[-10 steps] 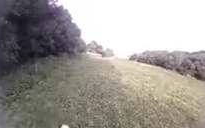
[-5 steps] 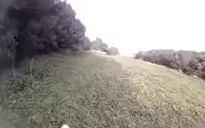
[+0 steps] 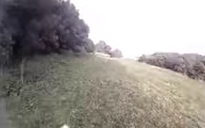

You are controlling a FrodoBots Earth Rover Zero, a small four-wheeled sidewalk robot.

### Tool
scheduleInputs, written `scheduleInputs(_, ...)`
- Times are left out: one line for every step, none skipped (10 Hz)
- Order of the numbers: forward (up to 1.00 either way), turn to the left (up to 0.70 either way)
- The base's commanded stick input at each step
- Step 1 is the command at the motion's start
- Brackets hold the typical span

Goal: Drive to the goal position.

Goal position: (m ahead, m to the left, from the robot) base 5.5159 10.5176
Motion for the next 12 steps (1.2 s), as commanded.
scheduleInputs(0.85,0.00)
scheduleInputs(0.85,0.00)
scheduleInputs(0.85,0.00)
scheduleInputs(0.85,0.00)
scheduleInputs(0.85,0.00)
scheduleInputs(0.85,0.00)
scheduleInputs(0.85,0.00)
scheduleInputs(0.85,0.00)
scheduleInputs(0.85,0.00)
scheduleInputs(0.85,0.00)
scheduleInputs(0.85,-0.24)
scheduleInputs(0.85,-0.34)
